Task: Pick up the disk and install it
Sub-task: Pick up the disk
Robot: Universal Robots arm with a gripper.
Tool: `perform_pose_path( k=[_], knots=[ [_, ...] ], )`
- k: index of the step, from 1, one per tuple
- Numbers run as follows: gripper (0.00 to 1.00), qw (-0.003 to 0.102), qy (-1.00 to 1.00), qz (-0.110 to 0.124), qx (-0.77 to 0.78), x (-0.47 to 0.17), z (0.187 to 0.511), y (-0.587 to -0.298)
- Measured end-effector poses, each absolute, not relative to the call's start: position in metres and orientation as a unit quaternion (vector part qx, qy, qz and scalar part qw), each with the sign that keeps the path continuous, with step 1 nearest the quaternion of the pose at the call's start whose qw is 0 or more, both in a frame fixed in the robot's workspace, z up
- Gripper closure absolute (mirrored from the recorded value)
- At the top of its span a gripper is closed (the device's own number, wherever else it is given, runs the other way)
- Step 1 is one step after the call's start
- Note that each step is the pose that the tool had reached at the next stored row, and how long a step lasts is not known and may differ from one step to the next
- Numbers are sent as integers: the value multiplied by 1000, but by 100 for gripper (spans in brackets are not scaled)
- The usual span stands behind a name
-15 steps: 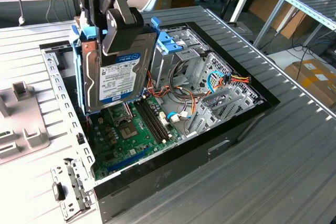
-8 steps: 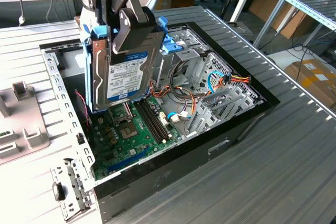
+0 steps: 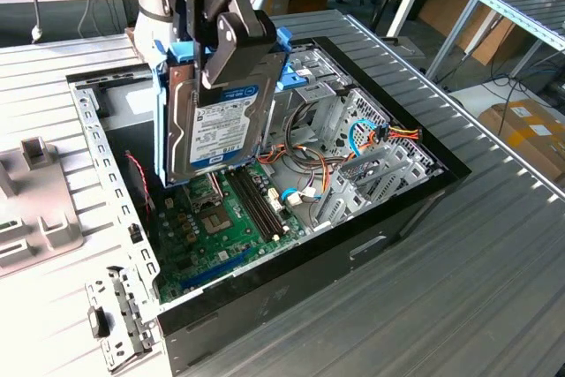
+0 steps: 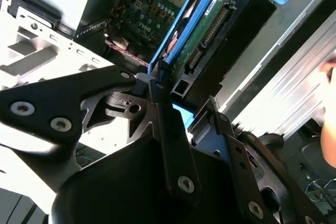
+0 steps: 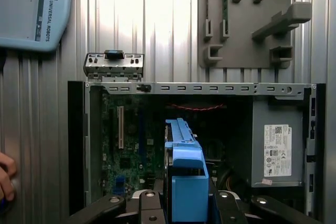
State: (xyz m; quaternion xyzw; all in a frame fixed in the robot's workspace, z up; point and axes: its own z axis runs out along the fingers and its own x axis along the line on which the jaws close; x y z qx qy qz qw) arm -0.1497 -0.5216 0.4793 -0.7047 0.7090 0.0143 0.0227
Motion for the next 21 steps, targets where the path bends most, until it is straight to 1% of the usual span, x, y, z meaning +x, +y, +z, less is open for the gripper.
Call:
perform_pose_path(
  k=[21],
  knots=[
    [63,23,709,14,-705,-126,479,-523]
  ],
)
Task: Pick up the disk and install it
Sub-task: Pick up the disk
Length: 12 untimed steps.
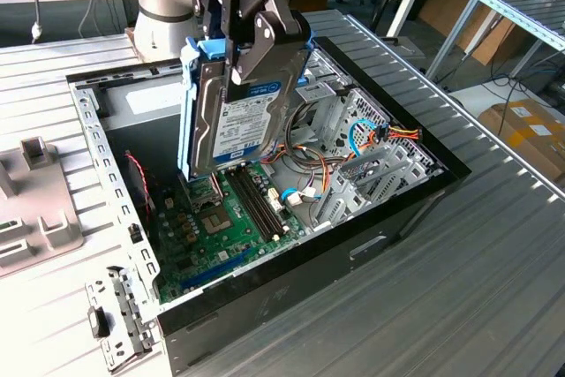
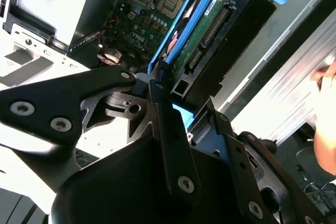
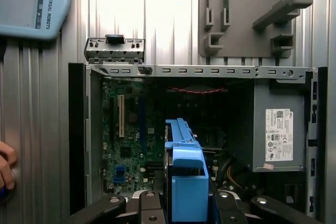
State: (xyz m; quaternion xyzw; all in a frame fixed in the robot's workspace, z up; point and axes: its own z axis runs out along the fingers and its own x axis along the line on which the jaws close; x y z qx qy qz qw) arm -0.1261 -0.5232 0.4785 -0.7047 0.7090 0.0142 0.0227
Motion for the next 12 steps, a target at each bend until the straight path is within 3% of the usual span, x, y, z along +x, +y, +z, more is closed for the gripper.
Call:
perform_pose_path(
  k=[12],
  knots=[
    [63,23,709,14,-705,-119,478,-528]
  ],
)
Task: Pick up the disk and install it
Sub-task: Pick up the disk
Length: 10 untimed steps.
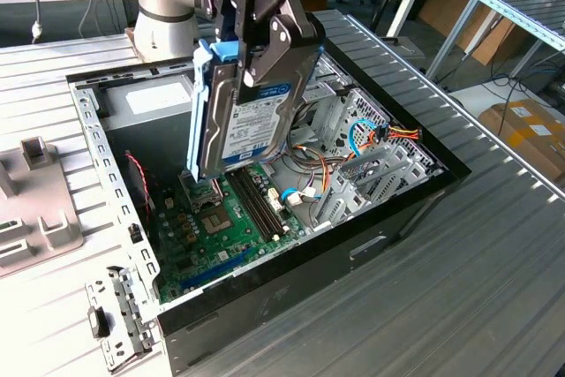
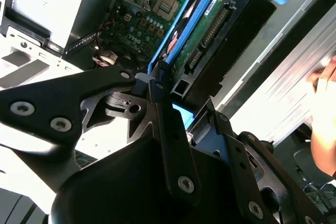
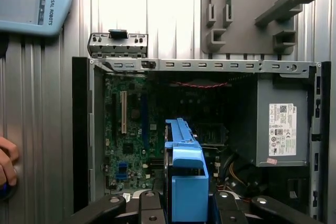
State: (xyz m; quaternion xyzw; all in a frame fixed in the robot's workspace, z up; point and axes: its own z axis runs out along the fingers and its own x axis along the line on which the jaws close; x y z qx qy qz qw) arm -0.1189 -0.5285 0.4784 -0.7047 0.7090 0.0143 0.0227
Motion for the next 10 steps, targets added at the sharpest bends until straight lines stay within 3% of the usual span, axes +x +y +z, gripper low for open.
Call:
perform_pose_path(
  k=[10],
  knots=[
    [63,23,709,14,-705,-113,478,-534]
  ],
)
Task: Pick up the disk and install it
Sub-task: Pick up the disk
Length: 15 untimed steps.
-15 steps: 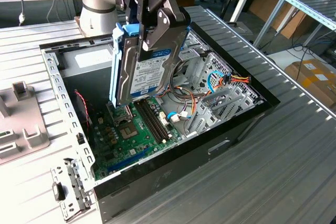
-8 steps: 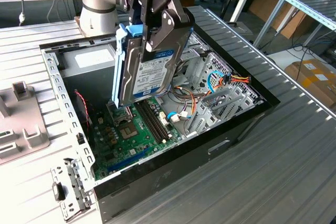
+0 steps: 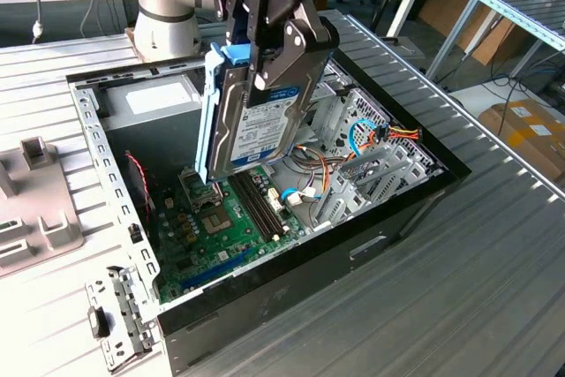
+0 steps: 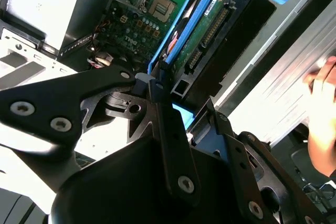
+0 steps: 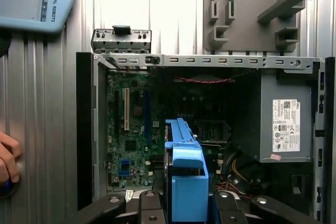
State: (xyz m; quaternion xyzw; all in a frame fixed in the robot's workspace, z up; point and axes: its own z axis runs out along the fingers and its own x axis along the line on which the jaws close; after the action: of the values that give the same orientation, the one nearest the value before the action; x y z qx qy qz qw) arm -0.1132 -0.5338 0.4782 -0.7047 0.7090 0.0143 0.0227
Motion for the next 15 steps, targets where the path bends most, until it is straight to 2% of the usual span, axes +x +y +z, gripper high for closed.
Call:
perform_pose_path(
  k=[15],
  knots=[
    [63,23,709,14,-705,-108,478,-541]
  ],
)
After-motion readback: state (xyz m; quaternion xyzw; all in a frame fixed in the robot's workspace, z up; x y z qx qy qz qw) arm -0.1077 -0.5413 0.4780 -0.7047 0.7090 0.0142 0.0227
